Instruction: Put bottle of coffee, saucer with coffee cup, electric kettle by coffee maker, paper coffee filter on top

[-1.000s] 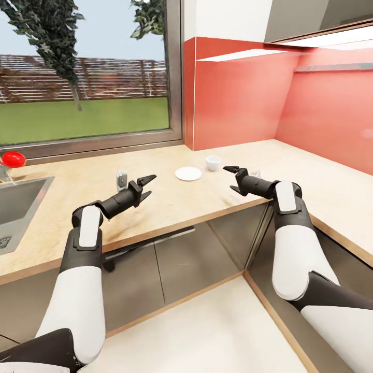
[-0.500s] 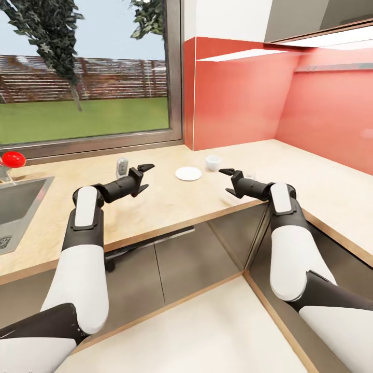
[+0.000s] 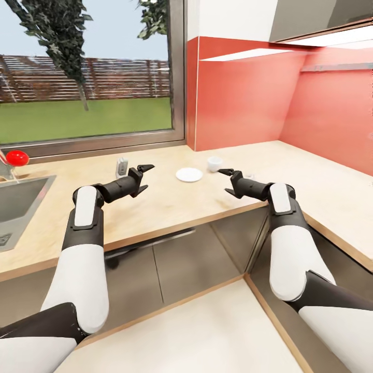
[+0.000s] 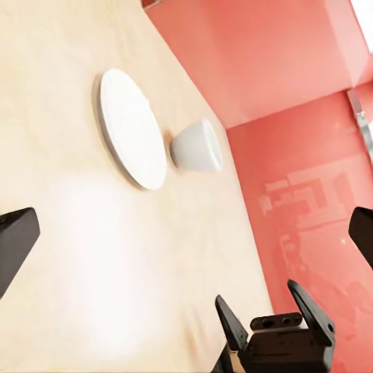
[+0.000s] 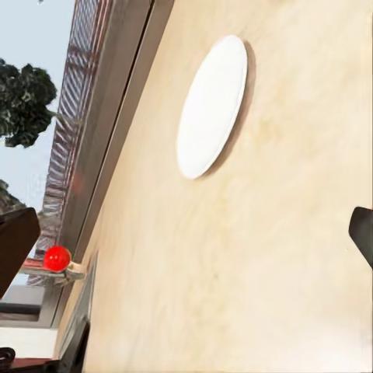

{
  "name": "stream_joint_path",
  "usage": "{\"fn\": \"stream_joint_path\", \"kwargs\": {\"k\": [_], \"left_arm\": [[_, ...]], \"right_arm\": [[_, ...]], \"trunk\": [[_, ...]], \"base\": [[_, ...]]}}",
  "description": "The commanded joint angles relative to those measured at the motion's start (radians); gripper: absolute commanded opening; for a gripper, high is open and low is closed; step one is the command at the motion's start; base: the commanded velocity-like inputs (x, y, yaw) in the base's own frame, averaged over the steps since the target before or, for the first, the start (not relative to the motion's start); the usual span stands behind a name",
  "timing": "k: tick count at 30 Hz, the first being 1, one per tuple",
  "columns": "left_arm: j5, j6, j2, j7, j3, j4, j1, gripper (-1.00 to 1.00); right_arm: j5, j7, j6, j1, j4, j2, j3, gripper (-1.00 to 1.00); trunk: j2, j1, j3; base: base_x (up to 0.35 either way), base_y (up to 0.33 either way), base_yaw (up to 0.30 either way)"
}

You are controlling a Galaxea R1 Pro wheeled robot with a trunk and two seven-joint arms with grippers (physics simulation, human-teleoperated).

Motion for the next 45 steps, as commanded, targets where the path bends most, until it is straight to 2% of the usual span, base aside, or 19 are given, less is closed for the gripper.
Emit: {"fn": "stream_joint_path", "kwargs": {"k": [1, 4, 22, 32, 45], "left_arm": [[0.011, 0.006, -0.001, 0.011, 0.003, -0.001, -0.001, 1.00], [0.011, 0.005, -0.002, 0.012, 0.001, -0.002, -0.001, 1.00], [0.011, 0.005, -0.003, 0.012, 0.000, -0.001, -0.001, 1.00], [0.011, 0.005, -0.002, 0.012, 0.000, 0.000, -0.001, 1.00], [0.011, 0.005, -0.001, 0.011, 0.000, 0.001, -0.001, 1.00]], "right_arm": [[0.011, 0.010, 0.005, -0.001, 0.000, 0.001, -0.004, 1.00], [0.010, 0.010, 0.005, -0.001, -0.003, 0.001, 0.013, 1.00], [0.010, 0.010, 0.005, -0.001, -0.004, 0.001, 0.014, 1.00], [0.010, 0.010, 0.005, -0.001, -0.003, 0.001, 0.014, 1.00], [0.009, 0.010, 0.005, -0.001, -0.002, 0.001, 0.015, 1.00]], "trunk": [[0.000, 0.000, -0.001], [0.000, 0.000, -0.001], [0.000, 0.000, -0.001], [0.000, 0.000, -0.001], [0.000, 0.000, -0.001]], "base": [[0.105, -0.266, 0.006], [-0.006, -0.205, 0.044], [-0.109, -0.181, 0.117], [-0.020, -0.040, 0.246], [-0.001, -0.046, 0.126]]}}
